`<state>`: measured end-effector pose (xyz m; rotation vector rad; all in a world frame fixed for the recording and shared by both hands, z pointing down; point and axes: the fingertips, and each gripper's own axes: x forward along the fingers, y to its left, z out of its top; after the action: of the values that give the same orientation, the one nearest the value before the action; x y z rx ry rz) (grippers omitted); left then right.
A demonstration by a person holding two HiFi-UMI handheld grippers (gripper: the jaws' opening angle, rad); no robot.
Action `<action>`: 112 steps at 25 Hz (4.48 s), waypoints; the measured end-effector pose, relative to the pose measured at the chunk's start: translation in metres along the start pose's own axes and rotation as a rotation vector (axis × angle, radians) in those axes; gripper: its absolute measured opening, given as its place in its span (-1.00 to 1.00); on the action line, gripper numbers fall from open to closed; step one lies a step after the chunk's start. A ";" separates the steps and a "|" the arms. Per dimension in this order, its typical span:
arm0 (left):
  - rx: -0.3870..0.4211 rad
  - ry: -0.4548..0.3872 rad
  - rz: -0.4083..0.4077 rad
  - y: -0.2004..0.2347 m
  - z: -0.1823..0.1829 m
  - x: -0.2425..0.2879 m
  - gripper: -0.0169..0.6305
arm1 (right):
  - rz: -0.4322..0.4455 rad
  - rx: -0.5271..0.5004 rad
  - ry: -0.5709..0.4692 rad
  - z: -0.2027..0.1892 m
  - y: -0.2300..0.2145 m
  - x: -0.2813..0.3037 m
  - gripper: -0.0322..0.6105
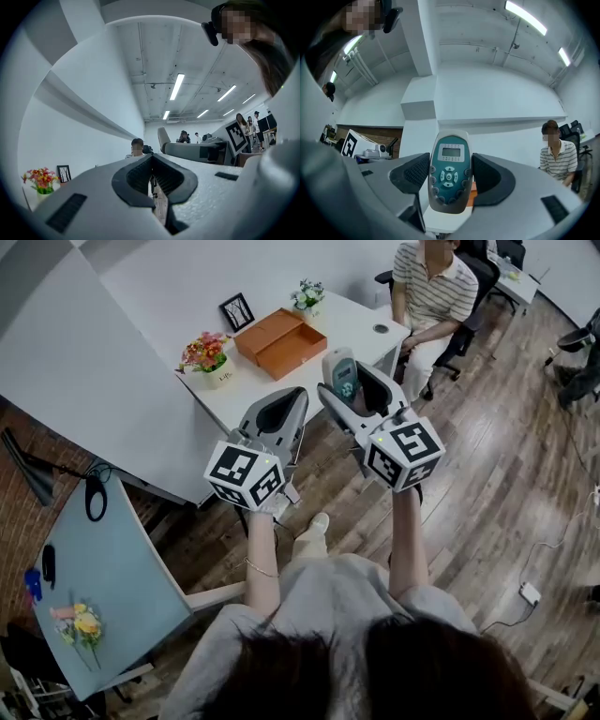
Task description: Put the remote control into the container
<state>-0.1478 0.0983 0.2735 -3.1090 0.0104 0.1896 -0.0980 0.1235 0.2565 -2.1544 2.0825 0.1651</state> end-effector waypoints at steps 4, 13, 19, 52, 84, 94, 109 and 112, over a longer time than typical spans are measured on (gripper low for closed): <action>-0.005 0.018 0.001 -0.014 -0.007 0.005 -0.94 | -0.013 0.018 0.013 -0.005 -0.010 -0.010 -0.02; -0.023 0.069 0.071 0.016 -0.027 0.005 -0.94 | 0.009 0.095 0.039 -0.030 -0.023 0.018 -0.02; -0.037 0.059 0.085 0.051 -0.036 0.040 -0.94 | 0.028 0.088 0.052 -0.039 -0.057 0.050 -0.02; -0.101 0.065 0.040 0.176 -0.074 0.154 -0.94 | 0.022 0.056 0.137 -0.078 -0.170 0.186 -0.02; -0.190 0.102 0.554 0.316 -0.139 0.215 -0.94 | 0.577 0.016 0.342 -0.169 -0.228 0.356 -0.02; -0.262 0.158 0.656 0.334 -0.167 0.189 -0.94 | 0.722 -0.036 0.485 -0.222 -0.203 0.375 -0.02; -0.372 0.240 0.654 0.344 -0.217 0.185 -0.94 | 0.941 -0.176 0.761 -0.316 -0.181 0.375 -0.02; -0.393 0.247 0.665 0.344 -0.227 0.182 -0.94 | 0.982 -0.196 0.806 -0.330 -0.176 0.371 -0.02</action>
<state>0.0579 -0.2528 0.4673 -3.3451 1.1413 -0.2139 0.0848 -0.2942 0.5207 -1.1081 3.5355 -0.5069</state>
